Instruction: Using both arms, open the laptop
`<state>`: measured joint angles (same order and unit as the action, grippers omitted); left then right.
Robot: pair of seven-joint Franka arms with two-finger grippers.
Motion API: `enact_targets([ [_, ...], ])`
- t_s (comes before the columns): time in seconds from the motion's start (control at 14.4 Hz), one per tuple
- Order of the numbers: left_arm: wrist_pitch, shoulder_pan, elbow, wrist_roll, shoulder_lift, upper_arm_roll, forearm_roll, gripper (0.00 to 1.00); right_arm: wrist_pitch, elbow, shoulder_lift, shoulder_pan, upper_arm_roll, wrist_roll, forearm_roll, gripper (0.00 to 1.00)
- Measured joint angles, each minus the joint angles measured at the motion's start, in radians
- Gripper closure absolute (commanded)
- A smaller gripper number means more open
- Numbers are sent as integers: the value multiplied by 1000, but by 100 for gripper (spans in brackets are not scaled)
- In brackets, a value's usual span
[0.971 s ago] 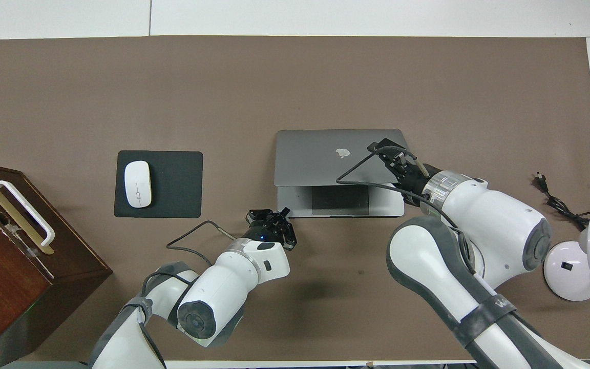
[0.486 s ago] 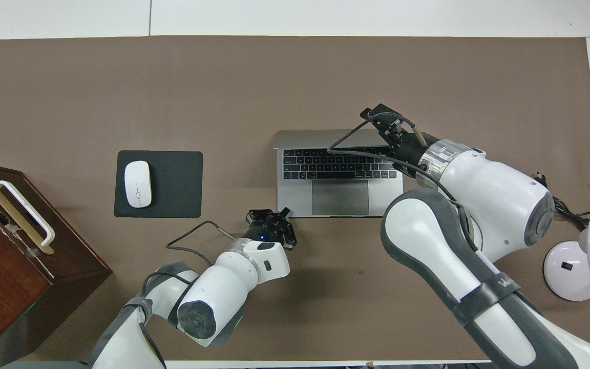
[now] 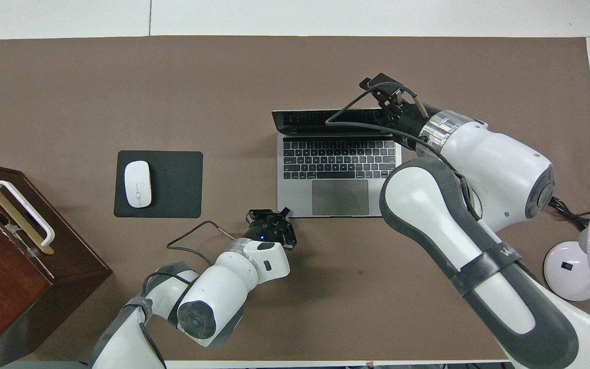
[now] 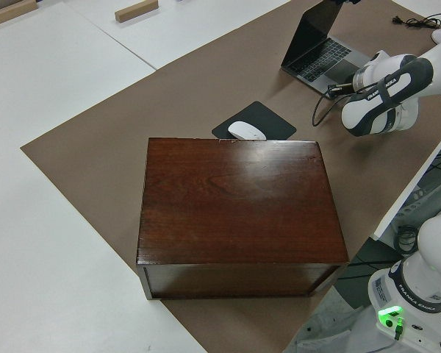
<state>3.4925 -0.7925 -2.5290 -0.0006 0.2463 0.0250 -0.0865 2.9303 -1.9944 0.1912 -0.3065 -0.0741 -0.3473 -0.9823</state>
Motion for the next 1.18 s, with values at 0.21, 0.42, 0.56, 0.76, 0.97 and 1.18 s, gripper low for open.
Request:
enact_targets([
  [0.21,0,0,0,0,0,0,0,100,0,42,29,5,3,0,0,0],
  [0.42,1,0,0,0,0,0,0,100,0,71,70,6,2,1,0,0],
  [0.56,1,0,0,0,0,0,0,100,0,99,102,6,2,1,0,0],
  [0.76,1,0,0,0,0,0,0,100,0,134,127,5,2,1,0,0],
  [0.97,1,0,0,0,0,0,0,100,0,144,128,-5,-2,1,0,0],
  [1.18,1,0,0,0,1,0,0,100,0,160,93,-37,-7,-39,-2,0],
])
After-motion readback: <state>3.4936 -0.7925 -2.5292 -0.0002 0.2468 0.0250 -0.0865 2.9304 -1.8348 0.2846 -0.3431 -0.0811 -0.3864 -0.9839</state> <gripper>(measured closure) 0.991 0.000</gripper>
